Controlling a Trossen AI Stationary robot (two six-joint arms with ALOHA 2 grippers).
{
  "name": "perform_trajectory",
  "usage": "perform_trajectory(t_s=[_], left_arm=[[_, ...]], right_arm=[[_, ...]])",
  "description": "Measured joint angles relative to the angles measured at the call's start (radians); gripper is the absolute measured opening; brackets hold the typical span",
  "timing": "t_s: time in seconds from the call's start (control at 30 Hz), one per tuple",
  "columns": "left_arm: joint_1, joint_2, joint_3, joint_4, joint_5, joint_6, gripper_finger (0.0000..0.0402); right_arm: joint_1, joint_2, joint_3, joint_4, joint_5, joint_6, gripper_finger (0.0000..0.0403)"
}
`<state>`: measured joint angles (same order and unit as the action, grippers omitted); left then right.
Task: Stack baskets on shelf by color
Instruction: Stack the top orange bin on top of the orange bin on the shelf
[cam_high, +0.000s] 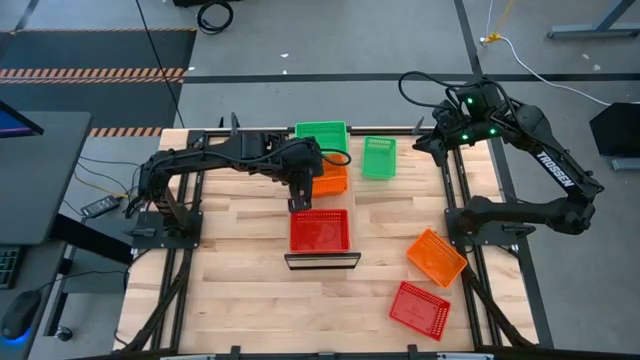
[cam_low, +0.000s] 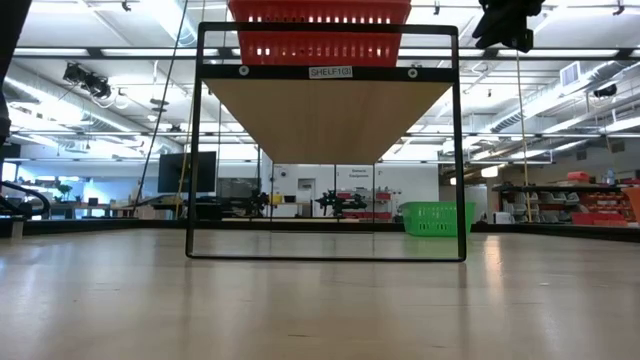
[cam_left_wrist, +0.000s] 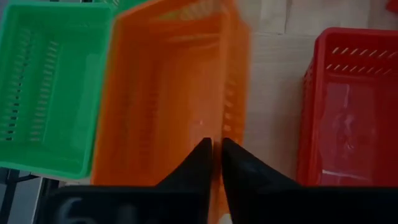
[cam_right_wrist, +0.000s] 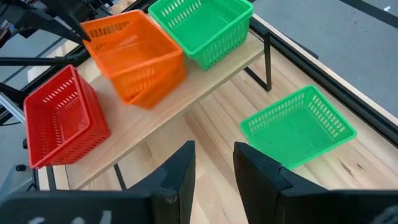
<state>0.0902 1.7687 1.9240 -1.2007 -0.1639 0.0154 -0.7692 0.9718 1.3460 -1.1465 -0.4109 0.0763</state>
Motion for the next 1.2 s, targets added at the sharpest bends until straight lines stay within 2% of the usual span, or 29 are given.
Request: perform_trajectory(t_s=[0.1, 0.27, 0.57, 0.9, 1.2], left_arm=[[-0.01, 0.0, 0.0, 0.001, -0.001, 0.0, 0.0012], [-0.026, -0.001, 0.0, 0.0, -0.001, 0.0, 0.0021], [-0.053, -0.001, 0.0, 0.012, -0.002, 0.022, 0.001], [-0.076, -0.003, 0.092, 0.023, -0.104, 0.094, 0.001], [-0.08, -0.001, 0.061, -0.017, -0.121, 0.101, 0.001]], right_arm=[[0.0, 0.001, 0.0, 0.001, 0.008, -0.002, 0.0115], [0.0, 0.001, 0.0, 0.001, 0.025, -0.017, 0.0115], [0.0, 0.001, 0.0, 0.009, 0.028, -0.021, 0.0115], [0.0, 0.002, 0.0, 0.009, 0.028, -0.021, 0.0115], [0.0, 0.002, 0.0, 0.009, 0.027, -0.02, 0.0115]])
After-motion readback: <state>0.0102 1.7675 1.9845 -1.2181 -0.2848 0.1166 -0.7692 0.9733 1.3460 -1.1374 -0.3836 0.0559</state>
